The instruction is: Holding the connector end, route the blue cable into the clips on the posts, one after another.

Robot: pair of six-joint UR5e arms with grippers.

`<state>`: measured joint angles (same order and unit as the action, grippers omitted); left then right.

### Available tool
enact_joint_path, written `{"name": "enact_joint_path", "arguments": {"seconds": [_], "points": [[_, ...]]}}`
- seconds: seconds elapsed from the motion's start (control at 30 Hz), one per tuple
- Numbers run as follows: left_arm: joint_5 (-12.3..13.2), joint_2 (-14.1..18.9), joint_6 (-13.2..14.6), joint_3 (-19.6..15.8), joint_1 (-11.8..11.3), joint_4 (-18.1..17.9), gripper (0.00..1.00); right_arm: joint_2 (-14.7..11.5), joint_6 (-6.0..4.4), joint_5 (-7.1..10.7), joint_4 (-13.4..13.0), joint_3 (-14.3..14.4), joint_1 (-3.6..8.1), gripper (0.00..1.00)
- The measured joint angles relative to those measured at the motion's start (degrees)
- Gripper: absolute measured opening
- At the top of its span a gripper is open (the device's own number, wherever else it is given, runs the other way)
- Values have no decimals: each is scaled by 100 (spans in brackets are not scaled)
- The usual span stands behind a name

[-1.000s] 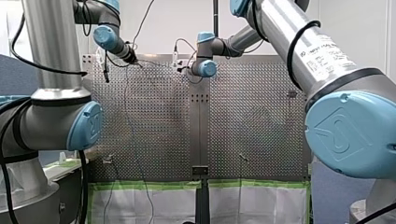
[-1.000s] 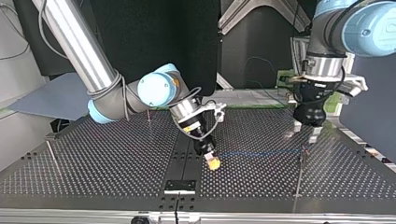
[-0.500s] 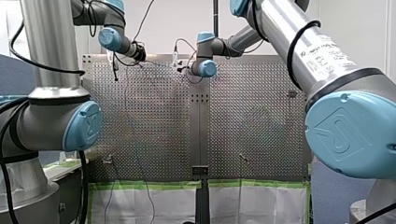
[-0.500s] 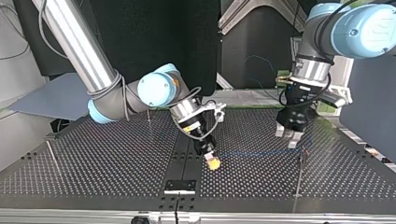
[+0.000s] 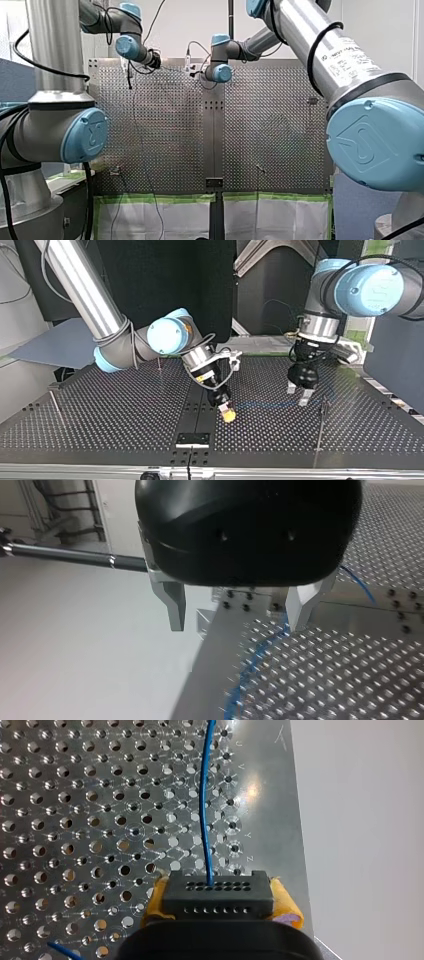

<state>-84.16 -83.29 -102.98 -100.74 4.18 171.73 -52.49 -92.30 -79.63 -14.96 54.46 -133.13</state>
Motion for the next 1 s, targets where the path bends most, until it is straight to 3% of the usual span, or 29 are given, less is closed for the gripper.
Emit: {"name": "enact_joint_path", "arguments": {"seconds": [0.47, 0.73, 1.0], "points": [[-528, -228, 50, 264, 219, -351, 100, 2, 0, 0, -2, 0, 2, 0], [-794, -661, 78, 555, 347, -270, 100, -1, 0, 5, 1, 0, 6, 0], [-959, -750, 250, 573, 415, -137, 100, -1, 0, 8, 4, -1, 29, 0]]}}
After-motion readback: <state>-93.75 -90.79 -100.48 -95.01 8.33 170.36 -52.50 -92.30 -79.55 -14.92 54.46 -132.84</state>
